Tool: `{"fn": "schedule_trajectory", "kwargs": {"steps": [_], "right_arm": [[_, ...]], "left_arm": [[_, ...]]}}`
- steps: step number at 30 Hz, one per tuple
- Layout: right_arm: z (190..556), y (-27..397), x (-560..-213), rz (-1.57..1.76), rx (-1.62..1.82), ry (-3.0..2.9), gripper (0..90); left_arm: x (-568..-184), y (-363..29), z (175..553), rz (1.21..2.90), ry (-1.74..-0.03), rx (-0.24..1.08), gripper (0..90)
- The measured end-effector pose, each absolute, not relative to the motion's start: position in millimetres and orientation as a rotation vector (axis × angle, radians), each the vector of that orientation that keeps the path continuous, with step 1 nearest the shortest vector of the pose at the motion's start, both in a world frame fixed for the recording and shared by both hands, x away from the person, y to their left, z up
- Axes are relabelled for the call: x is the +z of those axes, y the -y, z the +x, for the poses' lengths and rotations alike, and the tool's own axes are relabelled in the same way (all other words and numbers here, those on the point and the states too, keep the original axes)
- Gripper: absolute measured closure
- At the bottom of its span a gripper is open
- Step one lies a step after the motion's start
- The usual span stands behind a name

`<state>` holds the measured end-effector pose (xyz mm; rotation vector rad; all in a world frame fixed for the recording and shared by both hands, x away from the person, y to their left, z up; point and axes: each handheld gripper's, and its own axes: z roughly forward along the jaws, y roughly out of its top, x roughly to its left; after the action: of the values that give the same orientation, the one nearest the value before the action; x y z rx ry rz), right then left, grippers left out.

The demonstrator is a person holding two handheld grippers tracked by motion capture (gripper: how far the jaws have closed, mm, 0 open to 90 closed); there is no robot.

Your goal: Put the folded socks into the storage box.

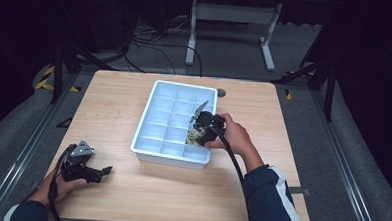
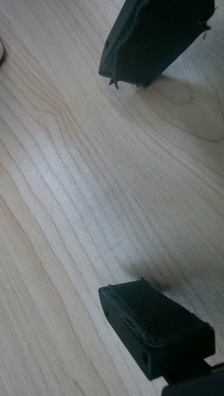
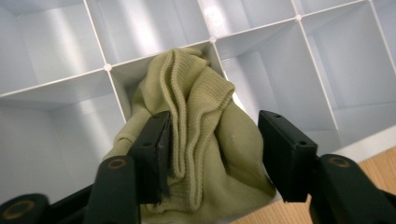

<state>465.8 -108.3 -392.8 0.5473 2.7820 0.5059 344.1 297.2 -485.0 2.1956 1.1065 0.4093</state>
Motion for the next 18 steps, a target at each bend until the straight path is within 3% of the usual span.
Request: {"fn": "schedule_trajectory", "kwargs": {"steps": [2, 4, 18], "right_arm": [[465, 112, -390, 0.57, 0.553, -2.77, 37.7], [465, 113, -389, 0.581, 0.567, -2.76, 36.4], [458, 122, -379, 0.589, 0.64, -2.711, 36.6]], "left_arm": [[-485, -297, 344, 2.196, -1.107, 0.409, 0.4], [-485, -297, 344, 2.195, -1.107, 0.409, 0.4], [-485, -297, 344, 2.196, -1.104, 0.412, 0.4]]}}
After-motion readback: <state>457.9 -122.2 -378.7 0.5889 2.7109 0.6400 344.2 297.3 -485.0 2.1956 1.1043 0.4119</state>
